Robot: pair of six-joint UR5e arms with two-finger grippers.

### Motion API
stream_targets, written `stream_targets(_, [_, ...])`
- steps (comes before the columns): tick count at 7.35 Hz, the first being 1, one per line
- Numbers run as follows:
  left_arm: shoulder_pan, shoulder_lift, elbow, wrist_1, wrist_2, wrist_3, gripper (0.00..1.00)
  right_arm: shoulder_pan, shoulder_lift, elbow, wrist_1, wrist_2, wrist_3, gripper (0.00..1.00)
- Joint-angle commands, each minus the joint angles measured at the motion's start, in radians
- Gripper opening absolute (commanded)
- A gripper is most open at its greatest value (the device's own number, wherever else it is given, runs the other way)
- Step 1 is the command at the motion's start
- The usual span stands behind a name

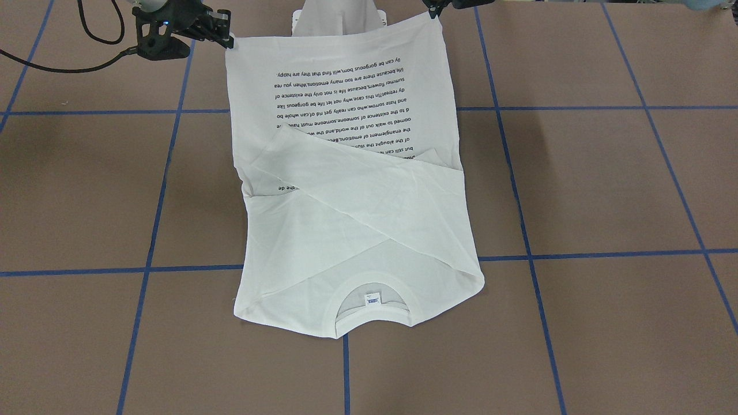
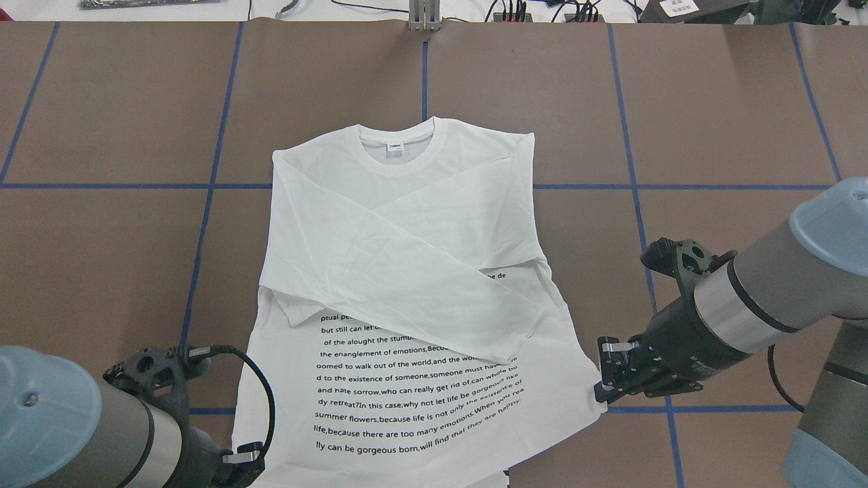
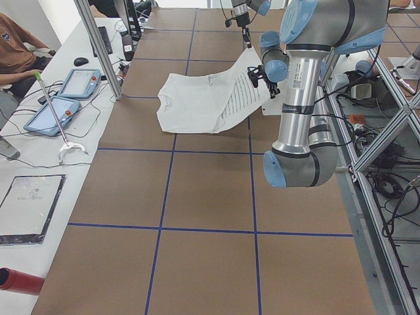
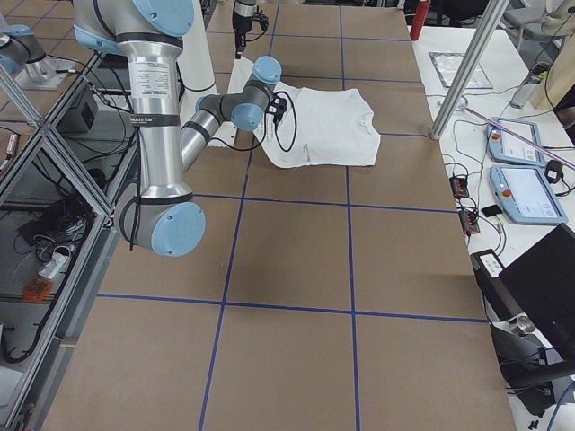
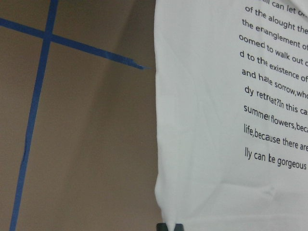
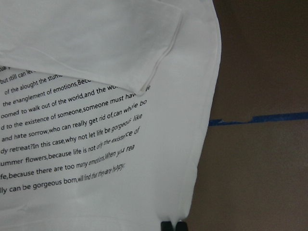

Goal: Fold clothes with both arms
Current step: 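Lift the hem with both grippers and carry it toward the collar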

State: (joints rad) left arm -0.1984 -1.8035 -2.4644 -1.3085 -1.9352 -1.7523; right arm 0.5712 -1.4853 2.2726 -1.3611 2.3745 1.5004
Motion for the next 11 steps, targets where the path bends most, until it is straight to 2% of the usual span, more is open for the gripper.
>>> stream_targets(1, [-0.1,-0.02,0.059,0.002,0.004,0.073,0.0,0.057,0.065,-0.036,0.0,-0.027,0.0,0.0])
stream_targets(3, [-0.247,-0.025,0.102,0.006,-0.002,0.227,0.0,0.113,0.1,-0.065,0.0,-0.05,-0.002,0.0])
stream_targets(4, [-0.318,-0.027,0.116,0.006,-0.034,0.276,0.0,0.157,0.146,-0.124,0.0,-0.049,-0.012,0.0])
stream_targets(6, [-0.351,-0.028,0.127,0.005,-0.047,0.284,0.0,0.203,0.175,-0.18,0.0,-0.049,-0.019,0.0])
stream_targets(8, [-0.364,-0.1,0.22,0.003,-0.047,0.284,0.0,0.229,0.236,-0.235,0.0,-0.05,-0.019,0.0])
stream_targets(11, [-0.508,-0.135,0.319,-0.005,-0.048,0.39,0.0,0.269,0.318,-0.339,0.0,-0.063,-0.066,0.0])
